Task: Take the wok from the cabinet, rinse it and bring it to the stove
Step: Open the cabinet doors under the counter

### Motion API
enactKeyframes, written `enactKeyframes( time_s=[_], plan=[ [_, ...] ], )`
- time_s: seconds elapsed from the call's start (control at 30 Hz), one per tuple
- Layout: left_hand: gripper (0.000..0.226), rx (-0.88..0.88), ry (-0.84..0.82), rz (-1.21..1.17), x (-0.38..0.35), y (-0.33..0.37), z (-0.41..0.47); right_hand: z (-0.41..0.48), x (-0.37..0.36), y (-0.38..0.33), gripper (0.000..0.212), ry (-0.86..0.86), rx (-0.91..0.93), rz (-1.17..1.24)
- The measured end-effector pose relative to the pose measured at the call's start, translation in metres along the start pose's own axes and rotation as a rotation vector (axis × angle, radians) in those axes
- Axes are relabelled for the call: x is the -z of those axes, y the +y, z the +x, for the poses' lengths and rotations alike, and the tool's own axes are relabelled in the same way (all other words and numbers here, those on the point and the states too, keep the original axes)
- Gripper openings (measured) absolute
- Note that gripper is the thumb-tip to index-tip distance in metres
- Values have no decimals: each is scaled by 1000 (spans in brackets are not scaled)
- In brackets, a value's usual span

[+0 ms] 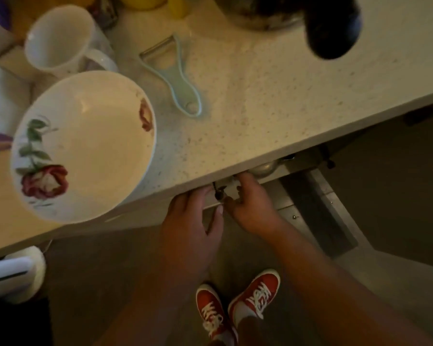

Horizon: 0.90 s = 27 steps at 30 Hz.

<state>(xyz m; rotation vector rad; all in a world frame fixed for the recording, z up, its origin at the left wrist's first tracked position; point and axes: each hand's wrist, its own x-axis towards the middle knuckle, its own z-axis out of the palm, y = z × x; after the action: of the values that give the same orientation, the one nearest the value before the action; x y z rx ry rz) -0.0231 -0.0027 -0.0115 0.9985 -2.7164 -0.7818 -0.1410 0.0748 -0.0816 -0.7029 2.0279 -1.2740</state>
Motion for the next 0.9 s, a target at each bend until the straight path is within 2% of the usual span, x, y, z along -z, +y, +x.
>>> enactKeyframes(
  time_s=[0.1, 0.3, 0.4, 0.57, 0.7, 0.77, 0.9],
  plan=[
    [47, -27, 43, 9, 1, -12, -6, -7, -5, -1, 65, 20, 2, 1],
    [42, -327, 175, -12, 5, -33, -26, -41, -15, -8, 62, 54, -63, 42],
    [43, -388, 200, 49, 12, -35, -36, -63, -17, -11, 61, 57, -79, 50],
    [47, -325, 2, 186, 31, -26, -47, -92, -13, -14, 46, 41, -239, 87],
    [41, -266, -119, 214, 44, -19, -59, -105, -2, -15, 32, -3, -418, 276],
    [39, -240, -133, 193, 47, -16, -69, -110, 0, -14, 26, -23, -478, 305],
    [33, -166, -93, 141, 47, -10, -83, -111, -1, -13, 23, -92, -482, 199]
  ],
)
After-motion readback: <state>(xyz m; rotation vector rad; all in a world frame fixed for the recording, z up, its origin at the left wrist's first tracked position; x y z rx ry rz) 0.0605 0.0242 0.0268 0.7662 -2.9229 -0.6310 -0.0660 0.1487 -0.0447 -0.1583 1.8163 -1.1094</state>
